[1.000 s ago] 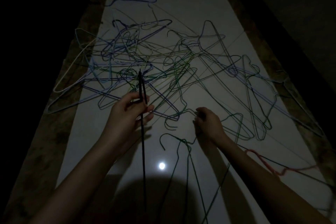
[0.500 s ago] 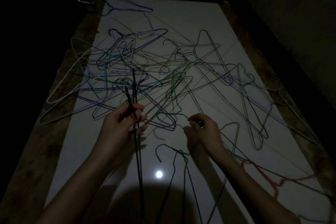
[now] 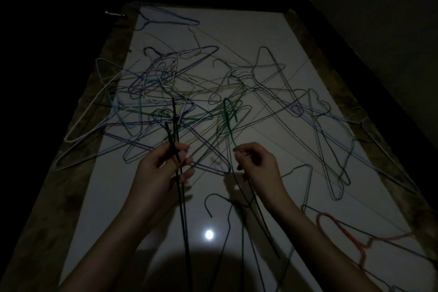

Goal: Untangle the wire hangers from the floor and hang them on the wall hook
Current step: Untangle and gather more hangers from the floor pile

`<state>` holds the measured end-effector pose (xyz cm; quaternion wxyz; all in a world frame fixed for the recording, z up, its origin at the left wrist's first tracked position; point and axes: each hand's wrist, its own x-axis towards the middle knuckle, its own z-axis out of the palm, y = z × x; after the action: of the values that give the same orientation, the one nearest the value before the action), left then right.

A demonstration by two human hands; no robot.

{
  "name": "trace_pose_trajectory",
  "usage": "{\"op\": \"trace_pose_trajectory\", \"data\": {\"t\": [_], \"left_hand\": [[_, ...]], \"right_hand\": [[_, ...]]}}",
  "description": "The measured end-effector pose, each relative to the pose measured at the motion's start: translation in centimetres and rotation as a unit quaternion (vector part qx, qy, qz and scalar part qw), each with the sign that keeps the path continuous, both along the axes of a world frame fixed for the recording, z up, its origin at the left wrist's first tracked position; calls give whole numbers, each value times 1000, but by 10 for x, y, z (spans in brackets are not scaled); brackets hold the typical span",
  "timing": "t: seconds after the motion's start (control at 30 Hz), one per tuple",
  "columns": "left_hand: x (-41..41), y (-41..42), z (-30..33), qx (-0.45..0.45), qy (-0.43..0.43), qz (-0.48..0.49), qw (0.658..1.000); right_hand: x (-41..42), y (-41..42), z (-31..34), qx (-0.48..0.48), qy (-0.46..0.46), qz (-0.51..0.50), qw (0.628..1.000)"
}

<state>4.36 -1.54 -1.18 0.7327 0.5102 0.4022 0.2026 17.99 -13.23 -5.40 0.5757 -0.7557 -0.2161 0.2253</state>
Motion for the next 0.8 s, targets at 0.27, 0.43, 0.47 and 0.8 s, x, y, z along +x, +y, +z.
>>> {"op": "trace_pose_trajectory", "data": {"t": [0.27,0.43,0.47,0.8], "left_hand": [[1,-1,3,1,-31,4,1000],[2,-5,5,-17,-52,3,999],[2,-6,5,-21,-56,0,998],[-1,-10,2,-24,-70,-26,997]], "right_hand": [[-17,-1,16,19,75,49,996],[-30,1,26,24,96,89,991],[-32,2,27,19,87,97,991],[-48,7,28,-18,-27,113,993]]}}
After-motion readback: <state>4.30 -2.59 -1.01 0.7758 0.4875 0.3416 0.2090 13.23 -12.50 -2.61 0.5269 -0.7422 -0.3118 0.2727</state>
